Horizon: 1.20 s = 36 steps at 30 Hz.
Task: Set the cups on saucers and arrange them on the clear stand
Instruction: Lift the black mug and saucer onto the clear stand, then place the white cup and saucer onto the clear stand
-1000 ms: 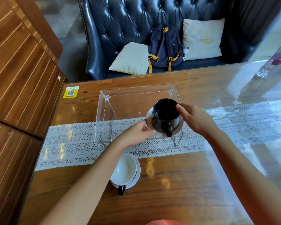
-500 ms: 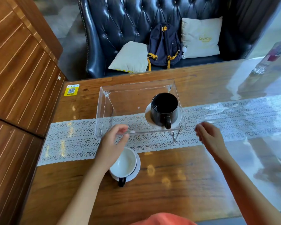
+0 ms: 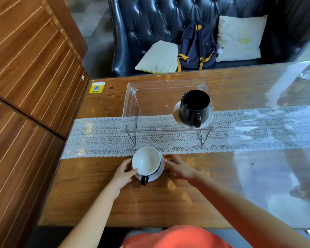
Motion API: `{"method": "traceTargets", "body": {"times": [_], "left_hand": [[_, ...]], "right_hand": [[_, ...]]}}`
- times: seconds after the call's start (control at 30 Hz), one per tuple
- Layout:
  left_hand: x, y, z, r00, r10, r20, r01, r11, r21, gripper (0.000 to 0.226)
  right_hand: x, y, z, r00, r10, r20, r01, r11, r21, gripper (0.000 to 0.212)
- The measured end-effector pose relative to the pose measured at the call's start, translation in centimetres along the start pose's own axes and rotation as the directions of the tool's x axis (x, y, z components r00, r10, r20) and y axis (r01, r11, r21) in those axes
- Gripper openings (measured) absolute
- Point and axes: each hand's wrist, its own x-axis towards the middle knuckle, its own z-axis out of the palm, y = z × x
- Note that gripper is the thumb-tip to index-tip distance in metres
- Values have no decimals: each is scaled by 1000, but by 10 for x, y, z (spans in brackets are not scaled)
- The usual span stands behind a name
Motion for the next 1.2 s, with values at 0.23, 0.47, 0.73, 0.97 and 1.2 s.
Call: {"method": "traceTargets", "body": {"times": [0.23,0.47,0.73,0.97,1.2], "left_hand": [[0,-4,-2,997,-37,64,43,996,-84,57],[-26,6,-14,983,83,162,-82,997,-12,42],[-58,94,-45,900,401,168,-400,915,-45,50],[-13,153,-38,884,446,141,-432,894,-115,45],[29,164,-35,905,357,230,-350,934,-69,58]], "right_hand": [[1,-7,24,1000,28,-3,-28,998,54,51],[-40,-11,22,998,-61,6,60,998,22,47],[-77,-81,11,903,-382,-198,357,922,-152,46],[-27,-129,-8,845,-395,-360,367,918,-147,40],[9,-138,-12,823,-352,-445,307,936,-173,47]]}}
